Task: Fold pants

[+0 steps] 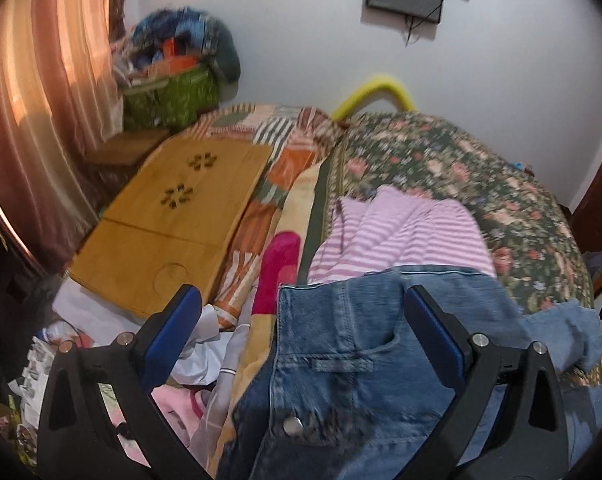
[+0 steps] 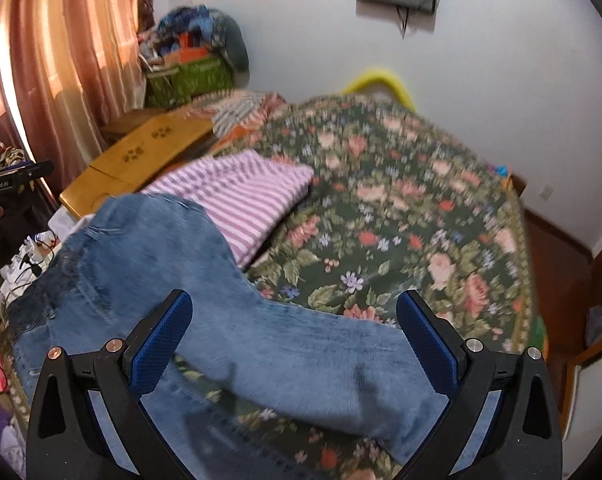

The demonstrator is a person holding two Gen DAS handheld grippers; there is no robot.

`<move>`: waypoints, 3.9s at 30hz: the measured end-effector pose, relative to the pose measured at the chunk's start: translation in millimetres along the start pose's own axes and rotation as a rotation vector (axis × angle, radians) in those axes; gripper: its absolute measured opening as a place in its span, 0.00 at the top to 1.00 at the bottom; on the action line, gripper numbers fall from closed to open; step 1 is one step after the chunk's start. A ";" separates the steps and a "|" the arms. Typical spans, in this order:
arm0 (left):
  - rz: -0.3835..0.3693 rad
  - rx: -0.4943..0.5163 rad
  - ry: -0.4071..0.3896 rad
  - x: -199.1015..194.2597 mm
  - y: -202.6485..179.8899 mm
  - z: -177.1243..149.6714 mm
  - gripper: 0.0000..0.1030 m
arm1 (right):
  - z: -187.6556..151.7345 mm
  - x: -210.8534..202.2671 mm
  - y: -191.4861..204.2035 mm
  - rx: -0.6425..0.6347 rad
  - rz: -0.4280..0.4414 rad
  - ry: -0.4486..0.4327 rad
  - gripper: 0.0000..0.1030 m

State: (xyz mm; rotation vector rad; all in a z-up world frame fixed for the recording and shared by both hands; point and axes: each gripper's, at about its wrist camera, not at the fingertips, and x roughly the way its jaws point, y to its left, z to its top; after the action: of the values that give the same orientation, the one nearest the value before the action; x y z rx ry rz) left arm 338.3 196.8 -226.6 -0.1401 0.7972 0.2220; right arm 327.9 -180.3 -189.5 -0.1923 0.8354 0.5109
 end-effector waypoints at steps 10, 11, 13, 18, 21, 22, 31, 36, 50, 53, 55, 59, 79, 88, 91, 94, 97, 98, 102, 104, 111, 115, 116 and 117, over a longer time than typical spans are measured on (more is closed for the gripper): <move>-0.090 -0.034 0.199 98.5 17.8 -12.9 0.12 | 0.9 88.7 -12.7 -0.082 0.111 0.217 0.18; -0.127 -0.040 0.234 109.8 18.8 -14.9 0.12 | -0.2 95.4 -12.5 -0.095 0.127 0.241 0.18; -0.139 -0.051 0.254 121.3 18.5 -16.7 0.12 | -1.3 109.4 -12.1 -0.127 0.136 0.284 0.18; -0.191 -0.050 0.265 135.0 19.4 -17.0 0.12 | -10.9 140.9 -14.2 -0.195 0.156 0.409 0.18; -0.199 -0.036 0.275 140.4 15.1 -14.9 0.12 | -16.2 147.6 -15.3 -0.201 0.173 0.435 0.15; -0.204 -0.039 0.279 141.9 14.9 -14.1 0.15 | -15.8 148.2 -15.7 -0.197 0.177 0.440 0.16; -0.296 -0.116 0.337 146.2 20.3 -13.2 0.33 | -15.1 151.5 -25.1 -0.161 0.193 0.436 0.52; -0.317 -0.095 0.333 135.0 12.5 -9.4 0.61 | -22.5 144.5 -29.1 -0.133 0.262 0.464 0.84; -0.285 0.006 0.212 69.8 -5.3 6.0 0.78 | -16.0 85.4 -37.2 -0.035 0.265 0.313 0.92; -0.297 0.013 0.186 47.7 -7.7 8.8 0.80 | -9.0 57.3 -37.6 -0.020 0.258 0.250 0.92; -0.304 0.019 0.167 30.5 -9.2 8.6 0.80 | -4.0 50.6 -27.3 -0.019 0.246 0.224 0.92; -0.305 0.024 0.134 -7.0 -8.2 5.6 0.98 | -4.1 21.7 -21.1 -0.020 0.236 0.183 0.92; -0.316 -0.025 0.077 -106.5 18.2 -54.9 0.98 | -61.9 -59.9 28.4 -0.046 0.266 0.107 0.92; -0.282 -0.053 0.076 -138.9 37.8 -105.9 0.98 | -100.6 -77.8 45.9 0.002 0.300 0.091 0.92; -0.268 -0.062 0.081 -143.9 43.4 -121.0 0.98 | -113.9 -83.6 48.8 0.026 0.310 0.087 0.92; -0.251 -0.067 0.092 -145.3 47.9 -138.0 0.98 | -126.6 -89.2 53.1 0.036 0.309 0.080 0.92; -0.234 -0.073 0.106 -144.1 51.8 -153.4 0.98 | -140.0 -90.4 55.6 0.061 0.314 0.086 0.92; -0.227 -0.075 0.109 -144.0 53.5 -158.0 0.98 | -143.2 -90.3 56.6 0.063 0.310 0.089 0.92; -0.213 -0.090 0.133 -139.7 59.2 -175.7 0.98 | -157.4 -91.0 63.2 0.061 0.287 0.095 0.92; -0.204 -0.093 0.150 -137.4 61.1 -186.4 0.98 | -163.1 -91.3 63.7 0.067 0.278 0.096 0.92; -0.164 -0.096 0.192 -124.2 63.4 -215.1 0.97 | -181.7 -89.0 65.2 0.091 0.265 0.108 0.92; -0.157 -0.103 0.202 -121.2 64.2 -223.8 0.96 | -189.0 -84.7 71.0 0.091 0.248 0.116 0.91; -0.153 -0.100 0.206 -121.0 63.2 -225.1 0.95 | -190.9 -84.0 71.6 0.092 0.245 0.116 0.90; -0.147 -0.099 0.212 -120.9 62.5 -226.7 0.94 | -191.9 -83.4 72.0 0.092 0.242 0.116 0.90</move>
State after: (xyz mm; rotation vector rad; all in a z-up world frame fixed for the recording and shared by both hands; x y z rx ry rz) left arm 83.9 192.8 -298.7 -0.3179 0.9823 0.1084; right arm 118.6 -216.7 -251.6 -0.0363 1.0002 0.6918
